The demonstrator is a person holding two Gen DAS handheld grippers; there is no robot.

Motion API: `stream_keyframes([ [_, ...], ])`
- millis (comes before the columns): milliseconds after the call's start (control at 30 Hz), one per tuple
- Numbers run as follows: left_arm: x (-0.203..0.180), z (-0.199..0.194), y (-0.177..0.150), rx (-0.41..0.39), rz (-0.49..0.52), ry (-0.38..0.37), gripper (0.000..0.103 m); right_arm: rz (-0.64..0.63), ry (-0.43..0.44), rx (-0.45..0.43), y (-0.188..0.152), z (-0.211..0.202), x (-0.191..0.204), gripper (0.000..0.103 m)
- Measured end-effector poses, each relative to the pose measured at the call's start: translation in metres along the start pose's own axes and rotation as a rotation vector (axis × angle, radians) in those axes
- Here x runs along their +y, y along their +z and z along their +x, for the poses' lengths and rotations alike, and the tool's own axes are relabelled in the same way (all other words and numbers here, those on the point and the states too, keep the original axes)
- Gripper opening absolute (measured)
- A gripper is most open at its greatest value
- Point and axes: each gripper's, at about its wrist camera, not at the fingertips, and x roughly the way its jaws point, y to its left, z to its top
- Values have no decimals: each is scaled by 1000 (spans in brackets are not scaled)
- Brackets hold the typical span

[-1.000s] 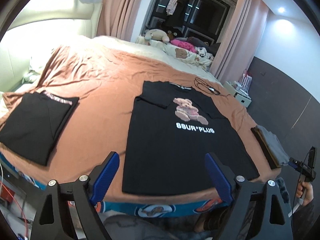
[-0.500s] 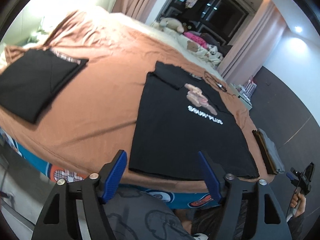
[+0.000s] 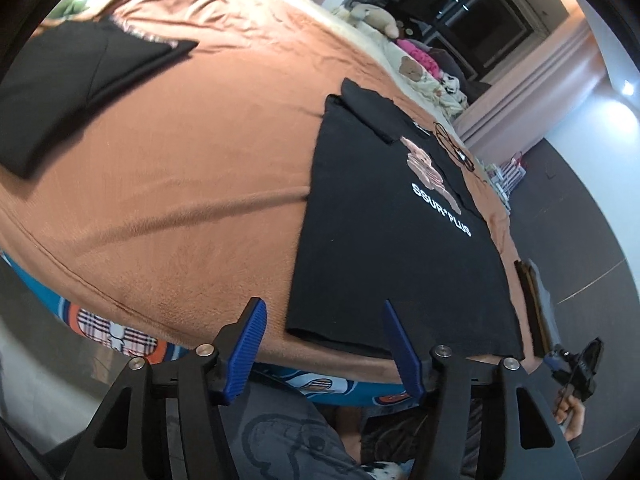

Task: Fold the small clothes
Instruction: 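Lower both tools to the hem of the folded shirt, then grasp the shirt hem with both tools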

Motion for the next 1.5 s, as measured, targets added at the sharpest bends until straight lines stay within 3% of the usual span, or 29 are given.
stream_keyframes([
  [133,12,14,2,45,-51,-44,55,17,-2,49,9,24,0,71],
  [500,26,33,-1,119,-158,-145,52,78,15,107,16,48,-15,71],
  [833,22,37,-10,147,-212,-227,52,212,171,144,12,52,-53,65],
  [1133,17,49,-6,88,-258,-208,52,276,278,115,2,60,-69,65],
  [1367,7,49,-12,47,-264,-142,51,281,212,89,-5,68,-65,49],
  [1500,15,52,-10,18,-333,-130,43,303,189,75,-2,73,-52,49],
])
